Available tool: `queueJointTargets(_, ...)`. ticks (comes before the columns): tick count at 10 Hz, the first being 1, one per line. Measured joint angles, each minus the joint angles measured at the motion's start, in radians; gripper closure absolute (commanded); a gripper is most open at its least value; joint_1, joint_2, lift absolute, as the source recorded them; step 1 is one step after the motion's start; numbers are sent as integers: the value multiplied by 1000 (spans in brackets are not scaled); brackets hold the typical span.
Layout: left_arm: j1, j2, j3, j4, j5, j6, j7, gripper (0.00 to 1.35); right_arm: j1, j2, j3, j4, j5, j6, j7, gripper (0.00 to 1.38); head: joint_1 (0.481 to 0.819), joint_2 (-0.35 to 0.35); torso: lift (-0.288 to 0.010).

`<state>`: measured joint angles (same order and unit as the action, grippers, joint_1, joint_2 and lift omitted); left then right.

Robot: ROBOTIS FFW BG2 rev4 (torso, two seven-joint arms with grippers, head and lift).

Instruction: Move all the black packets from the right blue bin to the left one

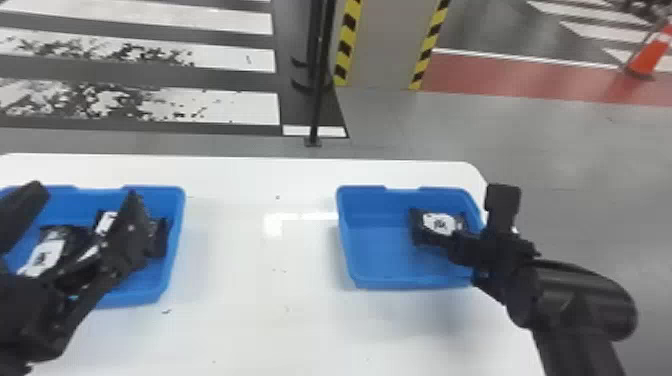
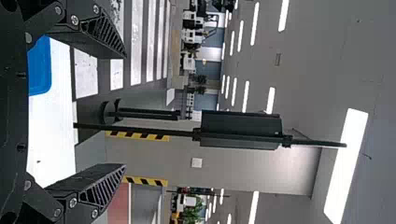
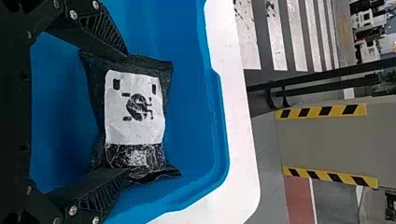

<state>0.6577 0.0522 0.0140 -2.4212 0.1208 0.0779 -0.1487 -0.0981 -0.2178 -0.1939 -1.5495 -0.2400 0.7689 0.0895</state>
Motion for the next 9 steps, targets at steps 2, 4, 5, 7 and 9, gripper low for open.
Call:
queueJointTargets(2,0,0,2,2,1,1,-1,222,-7,0,-8,27,-23,4,-4,539,695,-206,-140)
queueJointTargets(4,0,-2,5,6,3,-1,-3,222,-7,-4,-11,33,-45,-9,-2,1118,695,-206,-140)
queueJointTargets(5,0,-3,6,9,4,-3,-4,222,1,-4,-10,28,-65,-36,-2,1119,695,-203,-140)
queueJointTargets(7,-2,-3,7,16,8,-10,-5,222,20,-1,-8,9,-73,-74,-3,1133,695,-197,-140)
queueJointTargets(9,-2,-3,8,21,11,-19,-6,222,44,1,-9,-5,-102,-127,-3,1139,695,-193,-140)
